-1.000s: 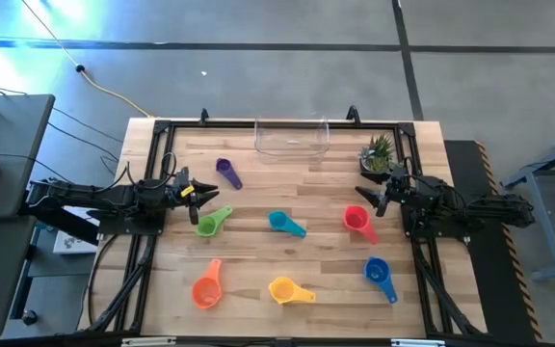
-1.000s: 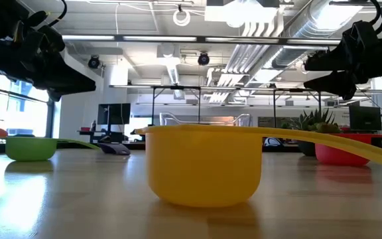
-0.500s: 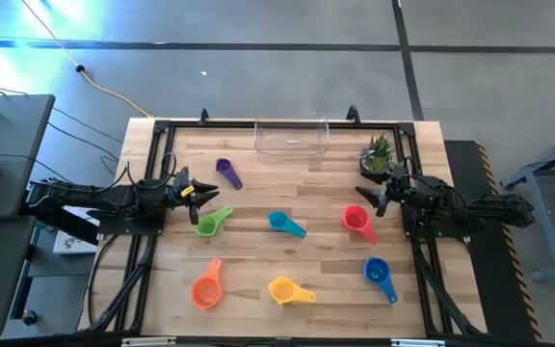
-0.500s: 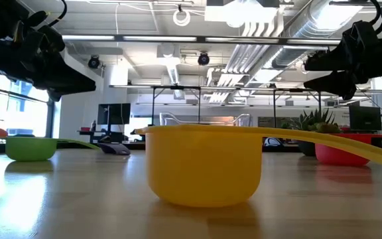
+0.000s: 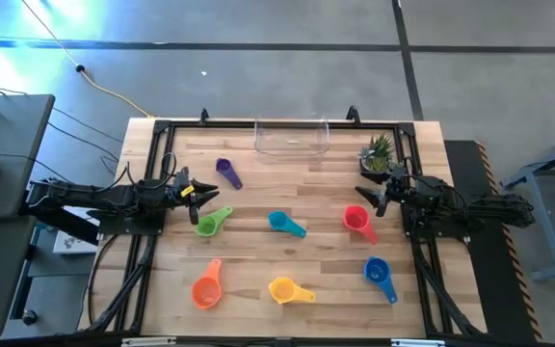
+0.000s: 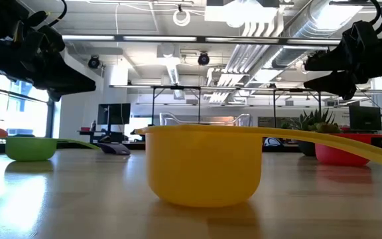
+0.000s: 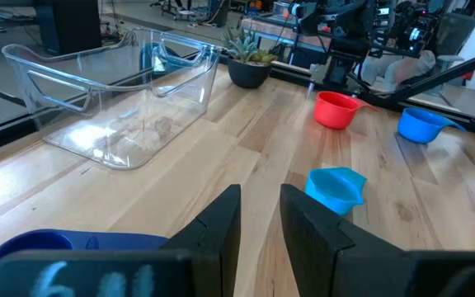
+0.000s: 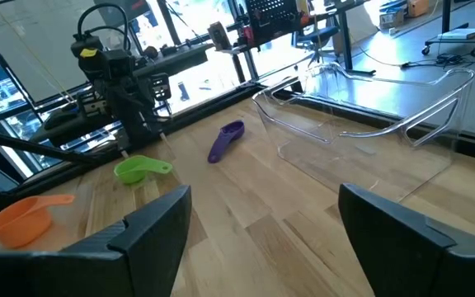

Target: Nest measuring cups in basket

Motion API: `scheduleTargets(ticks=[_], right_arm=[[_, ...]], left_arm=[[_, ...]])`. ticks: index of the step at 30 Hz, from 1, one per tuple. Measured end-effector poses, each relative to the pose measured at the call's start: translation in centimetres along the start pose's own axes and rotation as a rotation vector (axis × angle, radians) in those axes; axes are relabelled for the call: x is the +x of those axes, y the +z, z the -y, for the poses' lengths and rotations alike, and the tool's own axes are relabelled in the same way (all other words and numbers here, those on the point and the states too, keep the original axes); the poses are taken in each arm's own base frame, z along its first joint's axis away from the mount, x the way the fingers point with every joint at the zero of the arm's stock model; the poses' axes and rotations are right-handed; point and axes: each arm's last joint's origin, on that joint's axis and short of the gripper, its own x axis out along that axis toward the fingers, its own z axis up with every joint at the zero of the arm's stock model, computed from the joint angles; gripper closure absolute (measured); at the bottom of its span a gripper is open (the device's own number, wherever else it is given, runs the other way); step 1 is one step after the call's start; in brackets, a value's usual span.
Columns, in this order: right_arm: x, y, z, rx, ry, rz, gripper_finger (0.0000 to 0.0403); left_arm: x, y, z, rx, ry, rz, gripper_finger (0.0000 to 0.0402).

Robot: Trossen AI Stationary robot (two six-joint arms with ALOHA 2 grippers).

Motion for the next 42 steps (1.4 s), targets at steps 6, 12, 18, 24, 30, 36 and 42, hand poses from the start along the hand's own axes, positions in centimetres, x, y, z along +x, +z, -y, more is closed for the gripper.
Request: scheduleTargets(ticks=[6,12,18,24,30,36,42], right_arm=[[0.00,0.00,0.00,-0.001,0.000,0.000,0.0105],[0.00,0.00,0.00,-0.004,0.000,0.000,0.0105],[0.00,0.00,0.00,0.000,0.000,0.000,0.0105],[0.00,0.00,0.00,0.000,0.000,0.000,0.0105],[0.00,0.00,0.00,0.000,0.000,0.000,0.0105],[0.00,0.00,0.00,0.000,0.000,0.000,0.0105],[0.00,-0.01,0.00,-0.003,0.000,0.000,0.0105]], left_arm=[[0.00,0.00,0.00,-0.042,0.000,0.000,0.0323],[0.00,0.01,0.00,-0.168,0.000,0.000,0.0323],[0.00,0.02,0.00,-0.228,0.000,0.002,0.0323],[0.00,0.03,0.00,-0.229,0.002,0.003,0.0323],[-0.01,0.37,0.07,-0.241,-0.009,0.036,0.0323],[-0.01,0.48,0.09,-0.245,-0.011,0.047,0.0323],[0.00,0.46,0.02,-0.244,0.003,0.049,0.0323]])
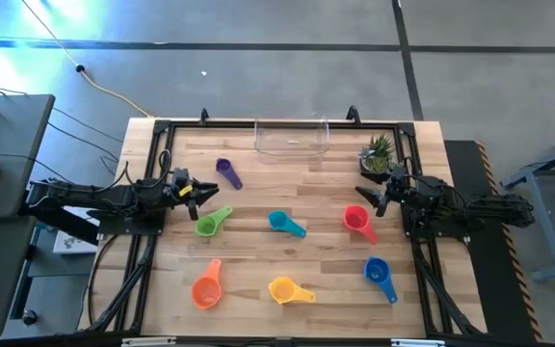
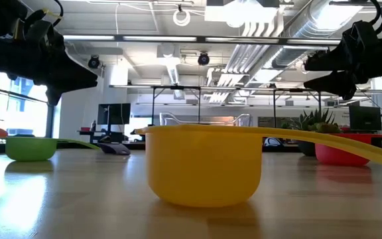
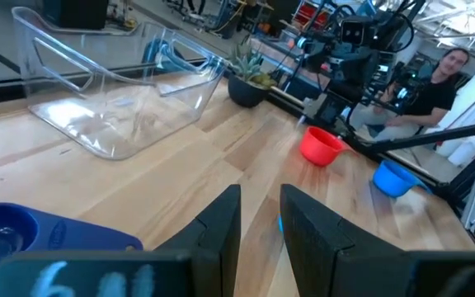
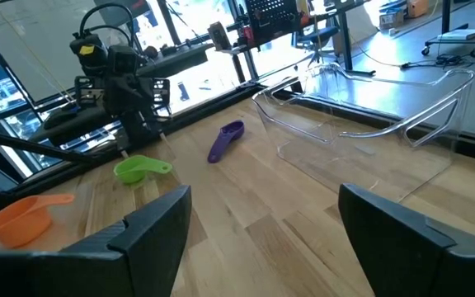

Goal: Nest measuring cups in basket
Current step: Move the orange measuring cup to the middle of the table

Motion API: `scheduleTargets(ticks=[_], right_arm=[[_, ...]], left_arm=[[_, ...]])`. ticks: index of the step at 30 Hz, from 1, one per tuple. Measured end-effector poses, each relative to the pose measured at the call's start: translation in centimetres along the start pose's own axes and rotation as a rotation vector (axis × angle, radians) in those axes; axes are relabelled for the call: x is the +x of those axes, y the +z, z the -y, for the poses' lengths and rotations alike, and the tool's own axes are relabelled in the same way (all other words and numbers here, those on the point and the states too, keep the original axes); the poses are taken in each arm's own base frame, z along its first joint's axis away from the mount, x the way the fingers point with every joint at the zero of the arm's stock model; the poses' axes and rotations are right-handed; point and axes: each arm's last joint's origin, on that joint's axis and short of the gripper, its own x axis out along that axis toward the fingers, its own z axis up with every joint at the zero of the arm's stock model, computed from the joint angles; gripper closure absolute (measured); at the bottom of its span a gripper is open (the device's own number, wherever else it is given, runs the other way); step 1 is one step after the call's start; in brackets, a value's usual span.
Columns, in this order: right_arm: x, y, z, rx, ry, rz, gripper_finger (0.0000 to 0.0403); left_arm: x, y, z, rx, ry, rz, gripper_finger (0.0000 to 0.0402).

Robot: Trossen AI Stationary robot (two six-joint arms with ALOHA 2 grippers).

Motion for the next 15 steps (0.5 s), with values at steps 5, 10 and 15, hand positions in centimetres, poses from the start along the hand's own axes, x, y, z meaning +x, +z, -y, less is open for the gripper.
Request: scheduleTargets(ticks=[5,10,15], right_arm=[[0.00,0.01,0.00,0.000,0.000,0.000,0.0105],[0.00,0.00,0.00,0.000,0.000,0.000,0.0105],[0.00,0.01,0.00,0.000,0.000,0.001,0.0105]], left_arm=[[-0.01,0.09,-0.17,0.016,0.057,0.028,0.0323],[-0.01,0.03,-0.23,-0.032,0.070,0.028,0.0318],[-0.02,0.04,-0.31,-0.030,0.096,0.039,0.0290]])
